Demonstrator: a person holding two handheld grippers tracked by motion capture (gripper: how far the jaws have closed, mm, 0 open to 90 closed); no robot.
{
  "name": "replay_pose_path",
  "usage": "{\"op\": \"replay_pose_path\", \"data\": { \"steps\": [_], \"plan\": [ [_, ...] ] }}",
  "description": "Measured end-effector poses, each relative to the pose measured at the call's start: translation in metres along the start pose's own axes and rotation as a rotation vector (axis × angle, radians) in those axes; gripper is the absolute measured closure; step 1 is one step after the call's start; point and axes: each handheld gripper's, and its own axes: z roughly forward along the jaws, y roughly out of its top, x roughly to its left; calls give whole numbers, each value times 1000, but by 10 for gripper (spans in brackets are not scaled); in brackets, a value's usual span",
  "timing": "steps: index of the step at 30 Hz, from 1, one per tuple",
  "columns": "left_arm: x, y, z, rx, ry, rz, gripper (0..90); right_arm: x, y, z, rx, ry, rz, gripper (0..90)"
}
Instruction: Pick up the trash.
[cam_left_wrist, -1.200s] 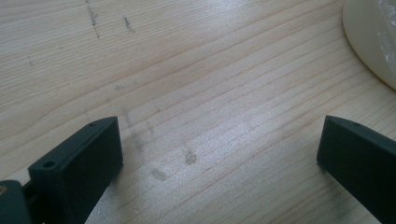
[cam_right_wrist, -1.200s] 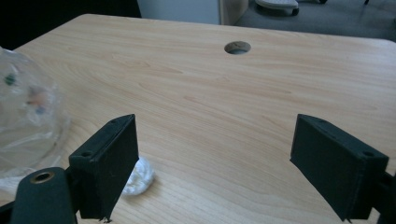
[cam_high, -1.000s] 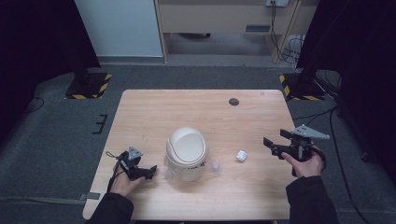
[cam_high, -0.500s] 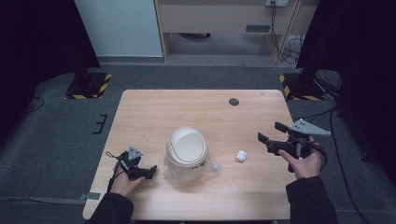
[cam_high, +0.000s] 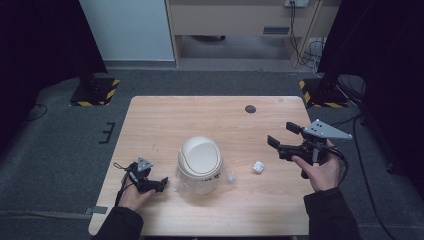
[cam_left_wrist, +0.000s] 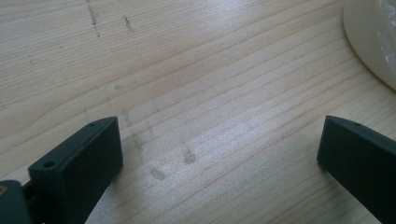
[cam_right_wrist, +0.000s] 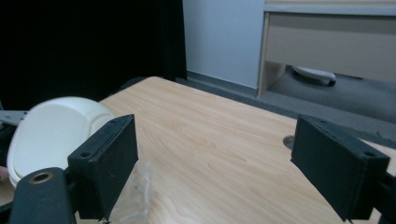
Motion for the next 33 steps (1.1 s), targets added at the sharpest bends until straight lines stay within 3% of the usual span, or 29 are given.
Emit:
{"op": "replay_pose_path", "data": {
  "steps": [9, 20, 33],
  "plan": [
    [-1, 0, 0, 0, 2, -2, 0, 20, 16, 13, -40, 56, -13, 145],
    [-1, 0, 0, 0, 3, -3, 0, 40, 26, 30, -24, 103, -36, 147],
    [-1, 0, 0, 0, 2, -3, 0, 59, 37, 47, -41, 147, -53, 147]
  ]
}}
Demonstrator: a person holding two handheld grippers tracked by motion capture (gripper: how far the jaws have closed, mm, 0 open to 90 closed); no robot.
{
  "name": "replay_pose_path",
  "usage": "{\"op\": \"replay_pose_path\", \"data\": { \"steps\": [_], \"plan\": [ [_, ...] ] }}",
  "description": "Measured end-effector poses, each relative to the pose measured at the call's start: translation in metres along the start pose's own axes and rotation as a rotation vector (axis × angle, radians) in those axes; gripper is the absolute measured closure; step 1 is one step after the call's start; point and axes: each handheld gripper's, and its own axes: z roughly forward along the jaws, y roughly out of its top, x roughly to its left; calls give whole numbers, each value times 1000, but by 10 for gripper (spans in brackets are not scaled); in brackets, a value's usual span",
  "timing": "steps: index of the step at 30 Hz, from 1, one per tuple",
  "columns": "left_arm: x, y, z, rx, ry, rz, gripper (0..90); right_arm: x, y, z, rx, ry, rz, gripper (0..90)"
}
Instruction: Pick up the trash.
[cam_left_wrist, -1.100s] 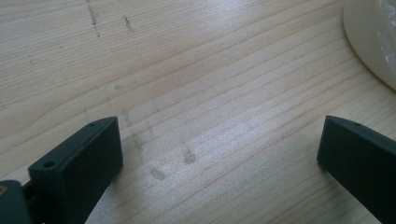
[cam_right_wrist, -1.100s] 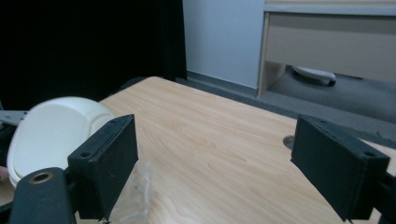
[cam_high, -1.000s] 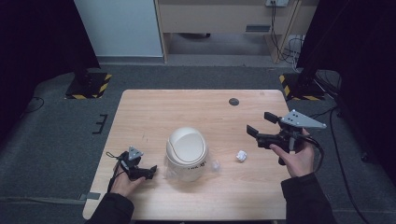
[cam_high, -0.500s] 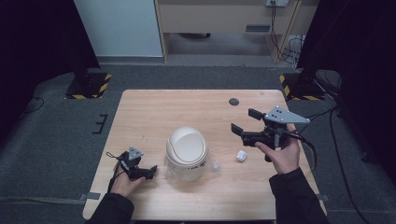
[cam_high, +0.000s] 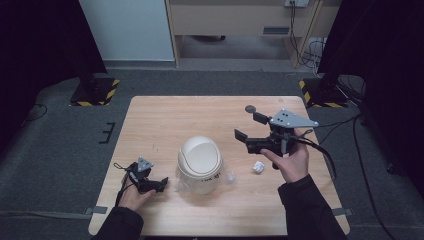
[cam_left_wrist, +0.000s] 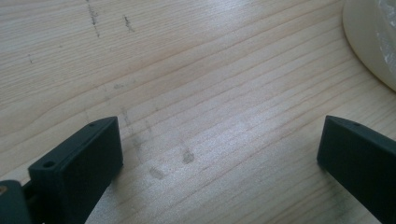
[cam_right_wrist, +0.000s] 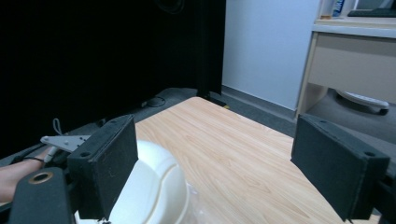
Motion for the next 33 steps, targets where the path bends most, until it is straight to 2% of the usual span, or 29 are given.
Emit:
{"op": "replay_pose_path", "data": {
  "steps": [4, 8, 18, 31, 33],
  "plan": [
    [0, 0, 0, 0, 0, 0, 0, 6, -3, 9, 0, 20, 5, 147],
    [0, 0, 0, 0, 0, 0, 0, 11, -8, 17, 14, 20, 5, 151],
    [0, 0, 0, 0, 0, 1, 0, 28, -33, 43, 91, 32, -37, 167],
    [0, 0, 0, 0, 0, 0, 0, 35, -56, 58, 159, 64, -27, 191],
    [0, 0, 0, 0, 0, 0, 0, 36, -63, 62, 190, 63, -33, 202]
  ]
}}
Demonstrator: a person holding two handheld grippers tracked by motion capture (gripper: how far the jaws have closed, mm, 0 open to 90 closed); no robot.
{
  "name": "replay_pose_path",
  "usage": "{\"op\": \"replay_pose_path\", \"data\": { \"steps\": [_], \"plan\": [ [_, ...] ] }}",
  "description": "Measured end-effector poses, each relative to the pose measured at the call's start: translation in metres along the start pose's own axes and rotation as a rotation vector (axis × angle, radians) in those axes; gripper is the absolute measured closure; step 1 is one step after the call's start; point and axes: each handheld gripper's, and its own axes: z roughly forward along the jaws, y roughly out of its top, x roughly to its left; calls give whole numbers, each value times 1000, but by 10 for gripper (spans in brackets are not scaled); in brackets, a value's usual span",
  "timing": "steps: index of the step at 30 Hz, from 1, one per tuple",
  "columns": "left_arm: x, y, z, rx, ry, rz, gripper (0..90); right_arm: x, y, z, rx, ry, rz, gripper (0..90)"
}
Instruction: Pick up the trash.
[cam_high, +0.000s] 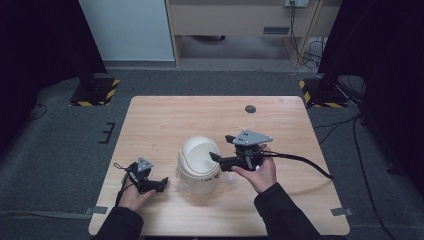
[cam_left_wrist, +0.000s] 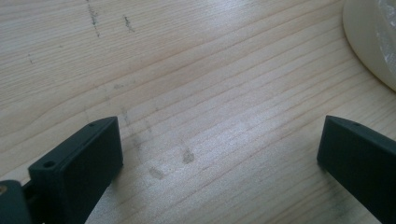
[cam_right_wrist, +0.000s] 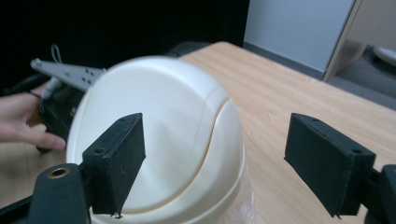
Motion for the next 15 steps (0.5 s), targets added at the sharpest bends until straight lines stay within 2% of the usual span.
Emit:
{"op": "replay_pose_path", "data": {
  "steps": [15],
  "plan": [
    [0, 0, 0, -1, 1, 0, 0, 2, -11, 19, 85, 3, -1, 209]
  ]
}}
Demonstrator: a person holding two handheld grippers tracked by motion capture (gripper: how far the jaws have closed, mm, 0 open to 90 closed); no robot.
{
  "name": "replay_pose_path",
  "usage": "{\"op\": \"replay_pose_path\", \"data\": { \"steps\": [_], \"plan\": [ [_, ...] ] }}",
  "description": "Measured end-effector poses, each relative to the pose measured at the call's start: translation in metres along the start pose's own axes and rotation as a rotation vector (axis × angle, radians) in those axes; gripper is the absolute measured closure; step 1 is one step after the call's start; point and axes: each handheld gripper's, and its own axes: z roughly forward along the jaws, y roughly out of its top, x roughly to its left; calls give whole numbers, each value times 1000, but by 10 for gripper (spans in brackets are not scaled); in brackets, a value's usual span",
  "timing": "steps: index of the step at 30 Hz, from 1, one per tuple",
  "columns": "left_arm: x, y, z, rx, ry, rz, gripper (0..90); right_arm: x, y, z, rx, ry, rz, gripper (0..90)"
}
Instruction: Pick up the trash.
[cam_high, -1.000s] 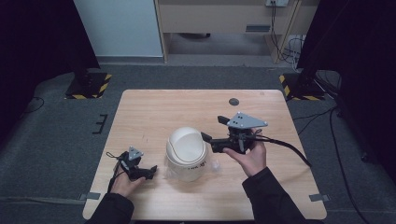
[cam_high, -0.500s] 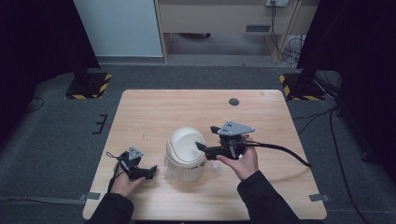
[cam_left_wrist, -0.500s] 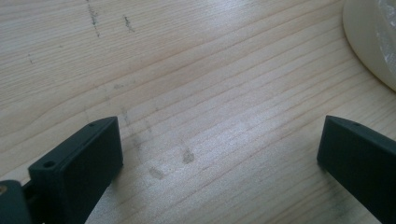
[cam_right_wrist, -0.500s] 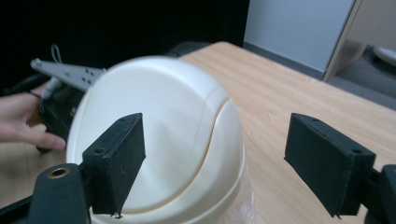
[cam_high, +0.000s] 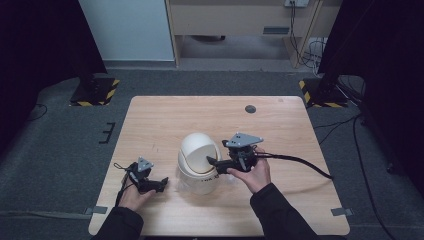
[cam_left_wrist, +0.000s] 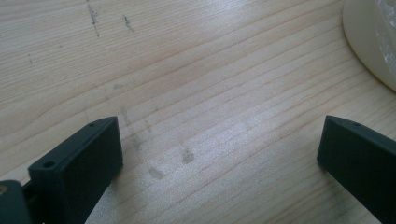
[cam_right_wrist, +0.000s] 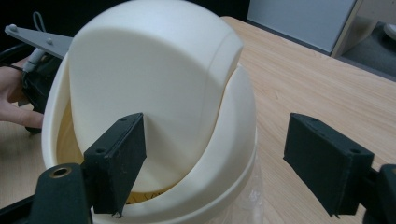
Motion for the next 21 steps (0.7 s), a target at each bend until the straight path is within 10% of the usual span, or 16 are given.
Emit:
{"op": "replay_pose_path", "data": {
  "steps": [21],
  "plan": [
    [0, 0, 0, 0, 0, 0, 0, -4, -3, 17, 72, -15, 25, 225]
  ]
}}
